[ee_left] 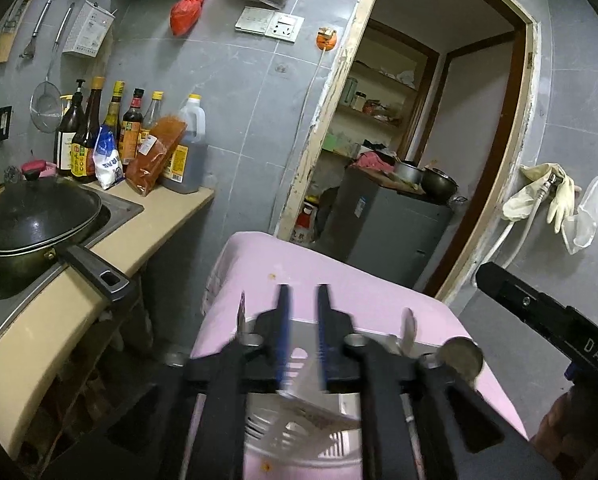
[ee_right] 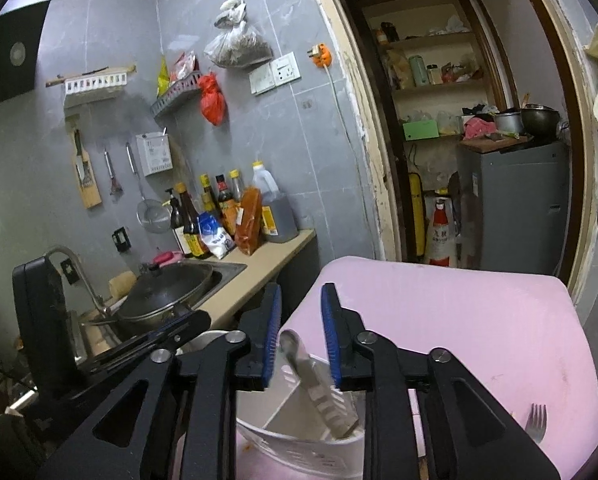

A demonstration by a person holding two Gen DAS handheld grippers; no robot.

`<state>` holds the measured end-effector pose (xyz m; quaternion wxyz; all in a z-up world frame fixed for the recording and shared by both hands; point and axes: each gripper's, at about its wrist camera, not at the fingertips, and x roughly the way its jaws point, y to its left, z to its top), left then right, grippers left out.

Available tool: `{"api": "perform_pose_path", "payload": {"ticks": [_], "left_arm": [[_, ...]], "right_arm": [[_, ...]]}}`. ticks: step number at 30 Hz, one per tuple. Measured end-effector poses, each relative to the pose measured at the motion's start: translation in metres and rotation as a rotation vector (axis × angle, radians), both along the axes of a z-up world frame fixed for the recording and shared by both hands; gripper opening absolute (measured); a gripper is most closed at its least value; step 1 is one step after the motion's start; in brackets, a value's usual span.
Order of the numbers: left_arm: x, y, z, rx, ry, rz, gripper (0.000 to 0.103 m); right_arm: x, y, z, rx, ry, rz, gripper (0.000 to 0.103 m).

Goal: Organize utensils
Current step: 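Open both tools to drop the utensils into the caddy, then withdraw both tools from the caddy toward the table, then grasp the silver fork with the right tool while the left tool grasps a wooden chopstick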

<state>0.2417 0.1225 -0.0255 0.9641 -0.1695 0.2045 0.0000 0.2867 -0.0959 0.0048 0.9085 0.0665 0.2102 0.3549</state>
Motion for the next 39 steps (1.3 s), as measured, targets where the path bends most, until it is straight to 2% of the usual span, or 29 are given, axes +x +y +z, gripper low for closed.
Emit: {"api": "perform_pose_path", "payload": {"ticks": [1,4,5,6,7,8,10,13,15,18,21,28,34,39], "left_arm": [[-0.003,0.001,0.003,-0.009,-0.004,-0.003,0.025],[-0.009,-0.001,0.015,-0.006,-0.012,-0.011,0.027],[-0.011,-0.004,0.02,0.007,-0.011,-0.017,0.03],[-0.012,-0.007,0.024,0.016,-0.012,-0.02,0.038],[-0.013,-0.01,0.029,0.026,-0.015,-0.022,0.049],[-0.014,-0.013,0.032,0.029,-0.018,-0.023,0.055],[-0.018,-0.02,0.039,0.038,-0.033,-0.021,0.073],[-0.024,-0.033,0.049,0.056,-0.057,-0.021,0.082],[-0.027,-0.042,0.053,0.073,-0.068,-0.024,0.085],[-0.034,-0.062,0.058,0.123,-0.096,-0.035,0.09],[-0.039,-0.08,0.058,0.158,-0.105,-0.062,0.091],[-0.045,-0.116,0.047,0.188,-0.092,-0.117,0.091],[-0.045,-0.147,0.017,0.209,-0.019,-0.155,0.091],[-0.041,-0.169,-0.017,0.231,0.063,-0.157,0.091]], "right_arm": [[-0.001,-0.002,0.003,0.005,-0.005,-0.006,0.027],[-0.006,-0.011,0.012,0.013,-0.026,-0.03,0.03],[-0.008,-0.014,0.015,0.011,-0.029,-0.04,0.037],[-0.009,-0.018,0.017,0.012,-0.032,-0.053,0.052],[-0.011,-0.022,0.019,0.015,-0.035,-0.064,0.061],[-0.014,-0.03,0.022,0.022,-0.043,-0.095,0.075],[-0.017,-0.041,0.026,0.028,-0.053,-0.132,0.081],[-0.022,-0.06,0.031,0.018,-0.06,-0.191,0.091],[-0.028,-0.077,0.034,0.021,-0.074,-0.24,0.103],[-0.035,-0.098,0.035,0.009,-0.082,-0.293,0.103],[-0.042,-0.119,0.032,-0.018,-0.083,-0.338,0.103],[-0.053,-0.158,0.016,-0.108,-0.07,-0.407,0.103],[-0.048,-0.187,-0.011,-0.19,0.005,-0.452,0.103],[-0.032,-0.202,-0.037,-0.229,0.08,-0.437,0.103]]}}
